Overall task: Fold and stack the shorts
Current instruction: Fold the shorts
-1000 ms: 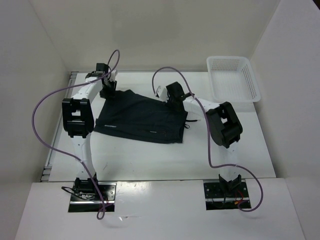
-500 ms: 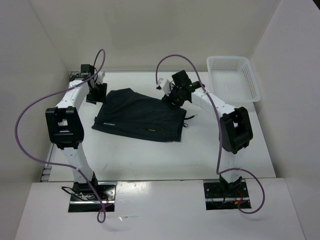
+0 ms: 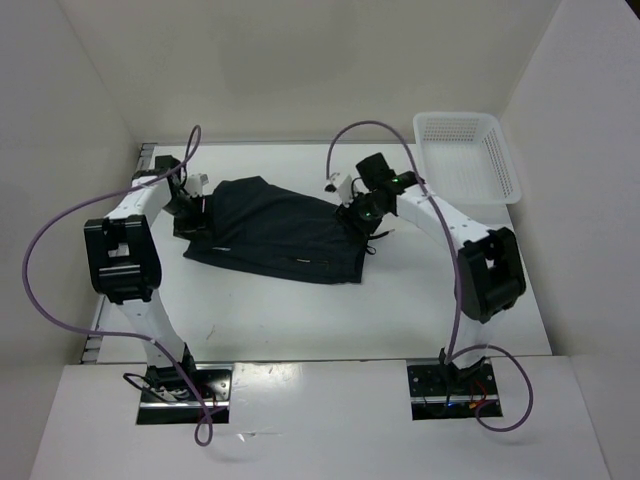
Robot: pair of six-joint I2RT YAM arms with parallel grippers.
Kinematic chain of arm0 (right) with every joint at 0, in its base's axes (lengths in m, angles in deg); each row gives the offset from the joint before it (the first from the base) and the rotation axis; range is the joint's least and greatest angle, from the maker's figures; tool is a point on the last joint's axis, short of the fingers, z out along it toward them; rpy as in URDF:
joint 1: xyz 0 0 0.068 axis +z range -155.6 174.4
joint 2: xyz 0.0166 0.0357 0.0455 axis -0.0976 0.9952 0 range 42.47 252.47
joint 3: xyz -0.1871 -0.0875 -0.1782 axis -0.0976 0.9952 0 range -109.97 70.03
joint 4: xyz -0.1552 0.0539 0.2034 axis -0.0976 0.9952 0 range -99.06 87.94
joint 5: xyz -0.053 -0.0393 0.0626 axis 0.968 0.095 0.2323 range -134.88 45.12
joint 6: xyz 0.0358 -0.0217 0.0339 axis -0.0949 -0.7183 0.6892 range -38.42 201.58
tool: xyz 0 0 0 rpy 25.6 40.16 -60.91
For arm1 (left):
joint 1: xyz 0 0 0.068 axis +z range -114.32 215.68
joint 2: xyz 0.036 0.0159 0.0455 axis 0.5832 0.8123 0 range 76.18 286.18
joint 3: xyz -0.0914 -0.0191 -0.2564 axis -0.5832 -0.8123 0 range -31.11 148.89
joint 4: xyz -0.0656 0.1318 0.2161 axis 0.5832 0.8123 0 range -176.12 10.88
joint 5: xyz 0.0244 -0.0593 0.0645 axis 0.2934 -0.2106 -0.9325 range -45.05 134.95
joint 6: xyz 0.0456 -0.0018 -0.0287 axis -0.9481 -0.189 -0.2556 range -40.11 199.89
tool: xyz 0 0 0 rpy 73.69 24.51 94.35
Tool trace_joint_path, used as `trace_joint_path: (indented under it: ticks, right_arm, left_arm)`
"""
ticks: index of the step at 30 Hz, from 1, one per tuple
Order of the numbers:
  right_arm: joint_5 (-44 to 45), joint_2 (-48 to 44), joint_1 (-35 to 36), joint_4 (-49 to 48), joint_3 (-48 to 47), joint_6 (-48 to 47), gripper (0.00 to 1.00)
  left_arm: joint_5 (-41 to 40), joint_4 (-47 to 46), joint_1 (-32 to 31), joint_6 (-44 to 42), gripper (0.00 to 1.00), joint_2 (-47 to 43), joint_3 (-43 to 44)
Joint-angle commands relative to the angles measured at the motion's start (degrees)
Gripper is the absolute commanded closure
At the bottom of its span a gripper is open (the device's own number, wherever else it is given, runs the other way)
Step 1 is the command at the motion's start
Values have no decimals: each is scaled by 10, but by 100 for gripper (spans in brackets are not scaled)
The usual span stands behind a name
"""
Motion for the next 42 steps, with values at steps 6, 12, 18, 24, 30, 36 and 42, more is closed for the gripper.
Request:
trace_joint_path:
  ticks: [6,12,18,24,30,36,42]
  right_arm:
    - [-212,-163,-93,-90,85,369,38]
    - [-203,-169,-93,-135,176,421,37]
    - [-231,-153,-93,-183,213,453,40]
    - [-226,-125,-93,-222,218,474,44]
    - [-150,-97,-87,-215,218,475,48]
    - [-150,-92,-82,-208,224,480,47]
    - [-196,-60,-62,-240,224,495,44]
  left_arm:
    - [82,-30,51,-2,33,-72,-39]
    - [76,-43,68,-2,33,-84,-50]
    - [76,-53,68,-2,32,-67,-50]
    - [47,-53,54,-2,30,-56,-62]
    - [42,-48,49,-2,32,-51,-67]
    - [42,-43,49,-2,33,-41,-72]
    - [42,-43,49,-2,50,-35,-67]
